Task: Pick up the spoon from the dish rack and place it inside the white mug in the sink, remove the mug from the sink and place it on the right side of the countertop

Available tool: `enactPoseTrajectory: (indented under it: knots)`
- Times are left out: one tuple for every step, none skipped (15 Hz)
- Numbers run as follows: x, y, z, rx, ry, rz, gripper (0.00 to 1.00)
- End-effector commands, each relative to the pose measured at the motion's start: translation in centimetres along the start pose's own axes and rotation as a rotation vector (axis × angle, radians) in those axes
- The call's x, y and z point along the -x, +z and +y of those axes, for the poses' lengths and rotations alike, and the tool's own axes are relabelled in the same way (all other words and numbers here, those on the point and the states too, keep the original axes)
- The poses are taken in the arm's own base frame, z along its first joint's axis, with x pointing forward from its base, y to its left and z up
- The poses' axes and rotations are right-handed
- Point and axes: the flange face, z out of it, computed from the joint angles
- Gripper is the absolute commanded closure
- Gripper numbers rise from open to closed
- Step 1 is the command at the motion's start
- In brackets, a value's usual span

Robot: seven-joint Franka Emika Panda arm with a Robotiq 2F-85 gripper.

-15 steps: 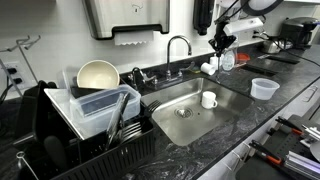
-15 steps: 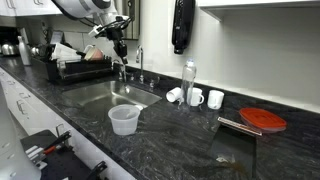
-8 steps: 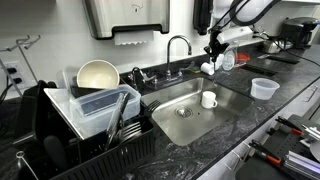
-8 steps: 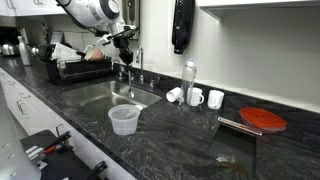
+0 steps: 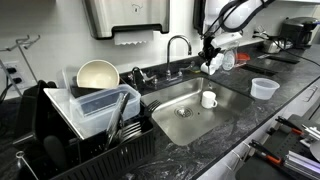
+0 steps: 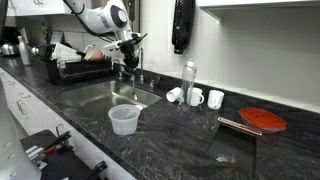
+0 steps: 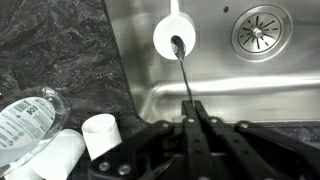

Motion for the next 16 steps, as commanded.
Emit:
enactPoseTrajectory:
  knots:
    - [-0.3,1.3,-1.0,-0.010,-0.067,-0.024,0.99]
    - [-0.1,1.8,-1.3,-0.008,-0.082,-0.033,0.99]
    - [0.0,2.2,-1.5,-0.007,-0.095,-0.040,0.99]
    - [0.1,2.5,-1.7,-0.005,-0.109,-0.045,0.99]
    - [0.1,2.8,-1.9,-0.004,-0.121,-0.049,0.99]
    - [0.1,3.0,-2.0,-0.002,-0.133,-0.053,0.99]
    - [0.1,3.3,-2.1,0.002,-0.144,-0.057,0.99]
    - [0.1,3.5,-2.2,0.004,-0.153,-0.059,0.99]
    - [0.0,3.8,-2.2,0.007,-0.161,-0.061,0.99]
    - [-0.1,4.1,-2.2,0.013,-0.170,-0.064,0.99]
    - [-0.2,4.4,-2.1,0.018,-0.179,-0.067,0.99]
    - [-0.4,4.8,-2.1,0.021,-0.185,-0.070,0.99]
    - [-0.5,5.1,-2.1,0.023,-0.189,-0.073,0.99]
    - [-0.7,5.6,-2.2,0.025,-0.196,-0.078,0.99]
    - [-0.9,6.2,-2.3,0.030,-0.204,-0.083,0.99]
    - [-1.0,6.6,-2.5,0.032,-0.211,-0.087,0.99]
